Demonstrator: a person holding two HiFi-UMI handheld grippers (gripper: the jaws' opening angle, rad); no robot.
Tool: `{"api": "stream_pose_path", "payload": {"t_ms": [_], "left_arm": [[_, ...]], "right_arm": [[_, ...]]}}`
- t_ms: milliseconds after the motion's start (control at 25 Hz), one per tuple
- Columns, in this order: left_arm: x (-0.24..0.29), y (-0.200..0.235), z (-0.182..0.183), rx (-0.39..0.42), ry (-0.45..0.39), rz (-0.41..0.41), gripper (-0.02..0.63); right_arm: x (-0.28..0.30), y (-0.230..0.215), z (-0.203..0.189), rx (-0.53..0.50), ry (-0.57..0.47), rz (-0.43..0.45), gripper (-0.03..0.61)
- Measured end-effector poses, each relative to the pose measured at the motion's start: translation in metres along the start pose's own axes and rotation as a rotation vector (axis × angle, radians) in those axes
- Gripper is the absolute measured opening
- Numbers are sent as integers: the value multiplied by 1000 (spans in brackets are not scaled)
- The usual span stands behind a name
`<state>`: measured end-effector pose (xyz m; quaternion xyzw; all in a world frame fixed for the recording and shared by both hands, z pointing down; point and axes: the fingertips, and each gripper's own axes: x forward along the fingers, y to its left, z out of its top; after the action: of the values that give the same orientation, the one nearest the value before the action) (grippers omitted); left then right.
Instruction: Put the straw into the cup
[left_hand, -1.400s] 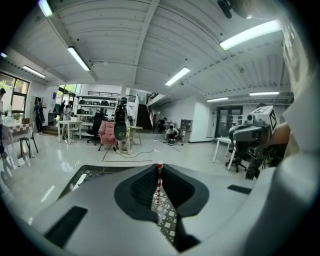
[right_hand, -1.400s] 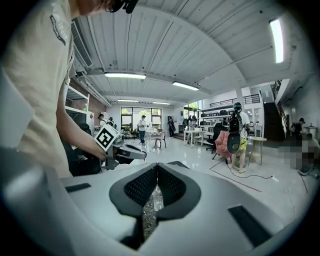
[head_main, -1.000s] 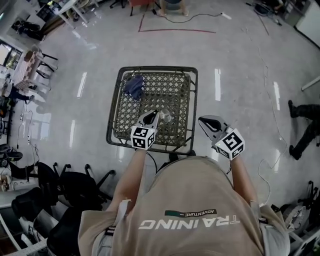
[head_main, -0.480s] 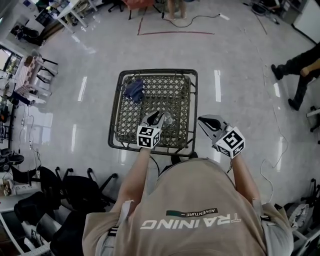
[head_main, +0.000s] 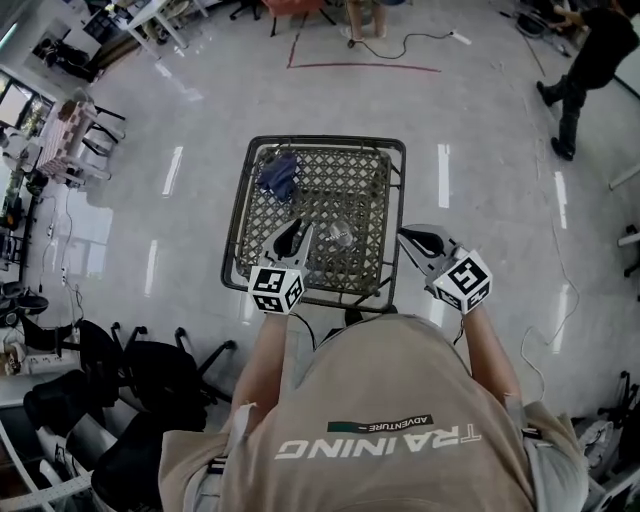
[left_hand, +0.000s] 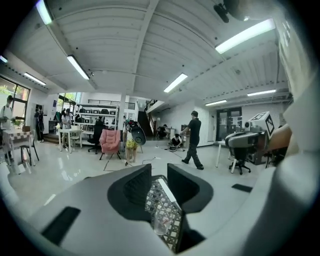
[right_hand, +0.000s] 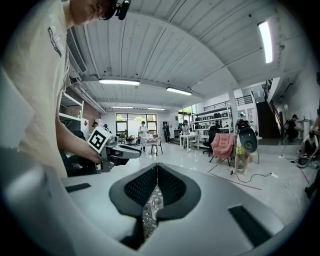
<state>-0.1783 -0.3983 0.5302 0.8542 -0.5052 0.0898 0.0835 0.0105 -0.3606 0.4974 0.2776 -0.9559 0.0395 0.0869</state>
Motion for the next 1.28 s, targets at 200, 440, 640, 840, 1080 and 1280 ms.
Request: {"api": "stream_pose_path", "payload": {"t_ms": [200,440,640,840,1080,1280], "left_arm": [[-29,3,37,36,-112,24,48],[-53,9,61,62,-180,69,17],[-57,12,54,34,-181,121,17],[-66,25,59,23,-180,135,17],[-73,30,50,-15,-156,129,17],[-79,26,44,1,-130,109,17]], "right_arm": [[14,-2,26,-43,-43,34,18],[29,3,46,-93,-72,49,18],[38,-2,52,-137,-51,58,18],[47,-1,59,-137,-38,55,17],[48,-2,65,-119,-47,58,17],[50,-4,54,-72,-46,39,17]]}}
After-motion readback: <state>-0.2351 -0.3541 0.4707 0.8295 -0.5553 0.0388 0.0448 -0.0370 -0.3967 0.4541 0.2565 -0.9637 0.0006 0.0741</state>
